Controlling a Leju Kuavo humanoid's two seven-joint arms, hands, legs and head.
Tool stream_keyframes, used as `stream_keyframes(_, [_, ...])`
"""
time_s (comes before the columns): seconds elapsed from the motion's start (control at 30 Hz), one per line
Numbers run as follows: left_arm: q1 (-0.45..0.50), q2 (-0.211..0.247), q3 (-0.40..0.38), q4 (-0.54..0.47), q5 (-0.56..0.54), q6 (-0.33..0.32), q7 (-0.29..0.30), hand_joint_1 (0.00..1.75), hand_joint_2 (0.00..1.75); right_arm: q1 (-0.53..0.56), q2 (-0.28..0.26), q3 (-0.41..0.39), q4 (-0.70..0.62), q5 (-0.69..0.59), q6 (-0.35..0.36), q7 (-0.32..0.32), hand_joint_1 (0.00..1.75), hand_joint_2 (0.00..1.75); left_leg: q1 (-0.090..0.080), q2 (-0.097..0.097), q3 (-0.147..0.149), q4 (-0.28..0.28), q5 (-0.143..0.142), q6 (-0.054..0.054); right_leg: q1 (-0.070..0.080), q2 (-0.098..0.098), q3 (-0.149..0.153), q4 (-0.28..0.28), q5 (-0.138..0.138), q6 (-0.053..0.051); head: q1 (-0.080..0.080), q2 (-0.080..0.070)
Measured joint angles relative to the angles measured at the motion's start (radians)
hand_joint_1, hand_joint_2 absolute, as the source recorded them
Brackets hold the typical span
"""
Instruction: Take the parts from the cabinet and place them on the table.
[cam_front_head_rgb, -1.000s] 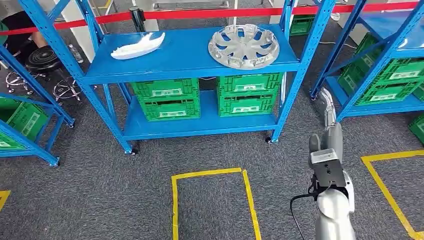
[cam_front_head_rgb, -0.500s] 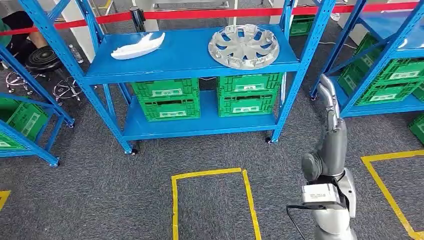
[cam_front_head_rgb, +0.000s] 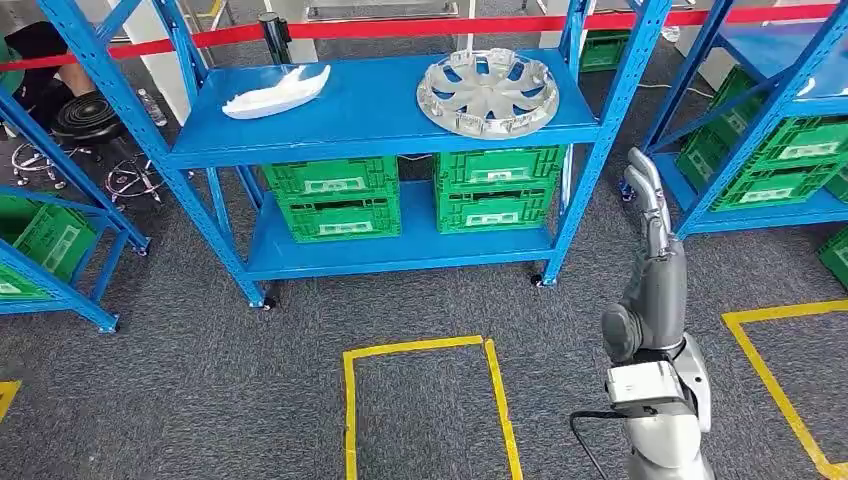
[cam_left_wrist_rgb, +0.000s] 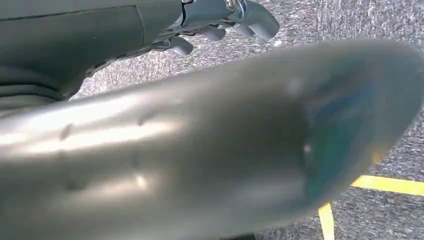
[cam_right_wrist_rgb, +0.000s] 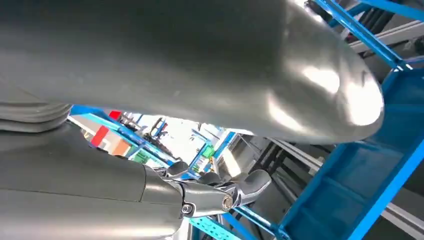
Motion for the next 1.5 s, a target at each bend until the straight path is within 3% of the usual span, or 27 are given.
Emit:
stream_keyframes(0.23, [-0.002,0.0,0.004,0.0,-0.003,0.0,-0.007,0.0,0.0,0.003,0.0,0.0,0.0,-0.002,0.006,0.0,0.0,0.0,-0.002,0.0,-0.006,0.012,-0.004,0.011,-0.002,0.001,-0.001,0.0,0.001,0.011,0.0,0.0])
stream_keyframes(0.3, [-0.003,0.0,0.004,0.0,-0.005,-0.001,-0.007,0.0,0.0,0.006,0.0,0.0,0.0,-0.002,0.006,0.0,0.0,0.0,-0.004,0.001,-0.008,0.012,-0.004,0.017,-0.004,0.002,-0.001,-0.006,0.003,0.017,0.0,0.0])
stream_keyframes(0.37, [-0.005,-0.006,0.005,0.0,-0.007,-0.001,-0.007,0.0,0.0,0.008,-0.001,0.0,-0.005,-0.002,0.006,0.0,0.0,0.0,0.008,0.012,0.007,-0.017,0.01,0.03,-0.002,-0.002,0.005,-0.001,-0.001,0.026,0.0,0.0])
stream_keyframes(0.4, [-0.006,-0.005,0.005,0.0,-0.008,-0.002,-0.007,0.0,0.0,0.005,-0.002,0.0,-0.005,-0.002,0.006,-0.001,0.0,0.0,0.01,0.014,0.012,-0.024,0.012,0.035,0.002,-0.017,-0.016,0.035,-0.023,0.027,0.006,0.0])
stream_keyframes(0.47, [-0.005,-0.005,0.005,0.0,-0.013,-0.002,-0.007,0.0,0.0,0.009,-0.003,0.0,-0.005,-0.002,0.006,0.0,0.0,0.0,0.01,0.022,0.011,-0.024,0.011,0.038,-0.003,-0.03,-0.1,0.187,-0.093,0.035,0.009,0.0])
stream_keyframes(0.5, [-0.004,-0.005,0.005,0.001,-0.013,-0.002,-0.007,0.0,0.0,0.014,-0.005,0.0,-0.005,-0.002,0.005,0.0,0.0,0.0,0.01,0.025,0.011,-0.022,0.009,0.037,-0.005,-0.031,-0.143,0.258,-0.116,0.038,0.008,0.0])
stream_keyframes(0.53, [-0.004,-0.005,0.005,0.001,-0.014,-0.002,-0.007,0.0,0.0,0.017,-0.006,0.0,-0.005,-0.002,0.005,0.0,0.0,0.0,0.01,0.027,0.011,-0.021,0.007,0.035,-0.006,-0.031,-0.172,0.299,-0.117,0.041,0.009,0.0])
stream_keyframes(0.57, [-0.004,-0.005,0.005,0.001,-0.014,-0.002,-0.007,0.0,0.0,0.02,-0.007,0.0,-0.005,-0.002,0.005,0.0,0.0,0.0,0.012,0.027,0.013,-0.019,0.003,0.031,-0.01,-0.032,-0.175,0.287,-0.091,0.044,0.009,0.0])
stream_keyframes(0.6, [-0.004,-0.005,0.005,0.001,-0.014,-0.002,-0.007,0.0,0.0,0.021,-0.009,0.0,-0.005,-0.002,0.005,0.0,0.0,0.0,0.015,0.027,0.015,-0.013,-0.003,0.026,-0.015,-0.034,-0.149,0.219,-0.039,0.047,0.009,0.0])
stream_keyframes(0.67, [-0.005,-0.005,0.005,0.001,-0.014,-0.003,-0.007,0.0,0.0,0.021,-0.009,0.0,-0.005,-0.002,0.005,0.0,0.0,0.0,0.021,0.025,0.019,0.002,-0.018,0.015,-0.022,-0.033,-0.067,0.044,0.052,0.054,0.009,0.0])
stream_keyframes(0.7, [-0.006,-0.005,0.005,0.001,-0.013,-0.003,-0.006,0.0,0.0,0.022,-0.01,0.0,-0.005,-0.002,0.005,0.0,0.0,0.0,0.016,0.024,0.012,0.007,-0.026,0.005,-0.016,-0.021,-0.057,0.029,0.031,0.054,0.009,0.0])
stream_keyframes(0.73, [-0.008,-0.003,0.005,0.001,-0.013,-0.003,-0.006,0.0,0.0,0.023,-0.01,0.0,-0.005,0.001,0.005,0.0,0.0,0.0,0.016,0.021,0.007,0.013,-0.033,-0.003,-0.016,-0.02,-0.057,0.019,0.032,0.039,0.014,0.0])
stream_keyframes(0.83, [-0.007,-0.004,0.005,0.001,-0.013,-0.003,-0.006,0.0,0.0,0.02,-0.011,-0.001,-0.005,0.025,-0.005,0.003,0.0,0.0,0.02,0.018,0.016,-0.003,-0.033,-0.02,-0.01,-0.026,-0.056,0.021,0.026,0.013,0.014,0.0])
stream_keyframes(0.87, [-0.008,-0.003,0.005,0.001,-0.013,-0.003,-0.006,0.0,0.0,0.019,-0.011,0.0,-0.005,0.034,-0.006,0.004,0.0,0.0,0.02,0.022,0.021,0.001,-0.038,-0.026,-0.017,-0.032,-0.045,0.015,0.028,0.003,0.013,0.0])
stream_keyframes(0.9, [-0.009,-0.004,0.005,0.001,-0.014,-0.003,-0.007,0.0,0.0,0.018,-0.011,0.0,-0.005,0.042,-0.009,0.005,0.0,0.0,0.018,0.047,0.01,0.031,-0.051,-0.028,-0.017,-0.036,-0.038,0.015,0.025,-0.004,0.011,0.0])
stream_keyframes(0.93, [-0.011,-0.004,0.005,0.001,-0.015,-0.003,-0.007,0.0,0.0,0.019,-0.011,0.0,-0.005,0.045,-0.009,0.005,0.0,0.0,0.018,0.066,-0.025,0.099,-0.084,-0.031,-0.016,-0.042,-0.033,0.014,0.021,-0.01,0.004,0.0])
stream_keyframes(1.0, [-0.012,-0.004,0.005,0.001,-0.016,-0.003,-0.007,0.0,0.0,0.019,-0.011,0.001,-0.005,0.054,-0.01,0.008,0.0,0.0,0.018,0.078,-0.124,0.265,-0.145,-0.035,-0.012,-0.052,-0.026,0.014,0.012,-0.018,0.004,0.0])
stream_keyframes(1.03, [-0.011,-0.004,0.005,0.001,-0.016,-0.003,-0.007,0.0,0.0,0.019,-0.011,0.001,-0.005,0.056,-0.01,0.011,0.0,0.0,0.018,0.078,-0.162,0.319,-0.15,-0.035,-0.01,-0.055,-0.023,0.014,0.008,-0.018,0.003,0.0])
stream_keyframes(1.07, [-0.009,-0.004,0.005,0.001,-0.016,-0.003,-0.007,0.0,0.0,0.02,-0.011,0.001,-0.005,0.057,-0.01,0.015,0.0,0.0,0.018,0.078,-0.177,0.323,-0.128,-0.033,-0.009,-0.056,-0.017,0.014,0.003,-0.018,0.004,0.0])
stream_keyframes(1.1, [-0.008,-0.004,0.005,0.001,-0.016,-0.003,-0.007,0.0,0.0,0.02,-0.011,0.001,-0.005,0.06,-0.011,0.018,0.0,0.0,0.018,0.078,-0.166,0.277,-0.081,-0.029,-0.008,-0.057,-0.008,0.014,-0.003,-0.018,0.003,0.0])
stream_keyframes(1.17, [-0.009,-0.004,0.005,0.001,-0.016,-0.003,-0.007,0.0,0.0,0.02,-0.011,0.001,-0.005,0.061,-0.013,0.018,0.0,0.0,0.015,0.082,-0.095,0.096,0.033,-0.015,-0.006,-0.059,0.013,0.014,-0.016,-0.014,0.004,0.0])
stream_keyframes(1.2, [-0.008,-0.003,0.005,0.001,-0.016,-0.003,-0.007,0.0,0.0,0.02,-0.011,0.001,-0.005,0.061,-0.015,0.018,0.0,0.0,0.009,0.092,-0.072,0.032,0.051,-0.006,-0.007,-0.061,0.016,0.012,-0.022,-0.01,0.004,0.0])
stream_keyframes(1.23, [-0.01,-0.003,0.005,0.001,-0.016,-0.003,-0.007,0.0,0.0,0.02,-0.011,0.001,-0.005,0.062,-0.015,0.018,0.0,0.0,0.002,0.094,-0.063,0.022,0.034,-0.005,-0.001,-0.06,0.016,0.014,-0.028,-0.002,0.003,0.0])
stream_keyframes(1.33, [-0.009,-0.005,0.005,0.001,-0.016,-0.003,-0.007,0.0,0.0,0.021,-0.011,0.002,-0.005,0.063,-0.015,0.018,0.0,0.0,-0.001,0.089,-0.06,0.023,0.031,0.005,-0.003,-0.064,0.023,0.0,-0.029,0.015,0.004,0.0])
stream_keyframes(1.4, [-0.009,-0.005,0.005,0.001,-0.017,-0.003,-0.007,0.0,0.0,0.022,-0.011,0.002,-0.006,0.063,-0.018,0.018,0.0,0.0,0.01,0.085,-0.041,0.003,0.035,0.017,-0.005,-0.059,0.028,0.018,-0.043,0.028,0.006,0.0])
stream_keyframes(1.43, [-0.01,-0.005,0.006,0.001,-0.018,-0.004,-0.006,0.0,0.0,0.021,-0.011,0.002,-0.006,0.064,-0.019,0.018,0.0,0.0,0.011,0.085,-0.038,0.002,0.032,0.023,-0.004,-0.054,0.001,0.066,-0.067,0.031,0.008,0.0])
stream_keyframes(1.5, [-0.012,-0.006,0.006,0.001,-0.019,-0.008,-0.007,0.0,0.0,0.026,-0.012,0.002,-0.006,0.067,-0.02,0.018,0.0,0.0,0.01,0.083,-0.036,0.003,0.026,0.031,-0.005,-0.05,-0.103,0.239,-0.136,0.038,0.009,0.0])
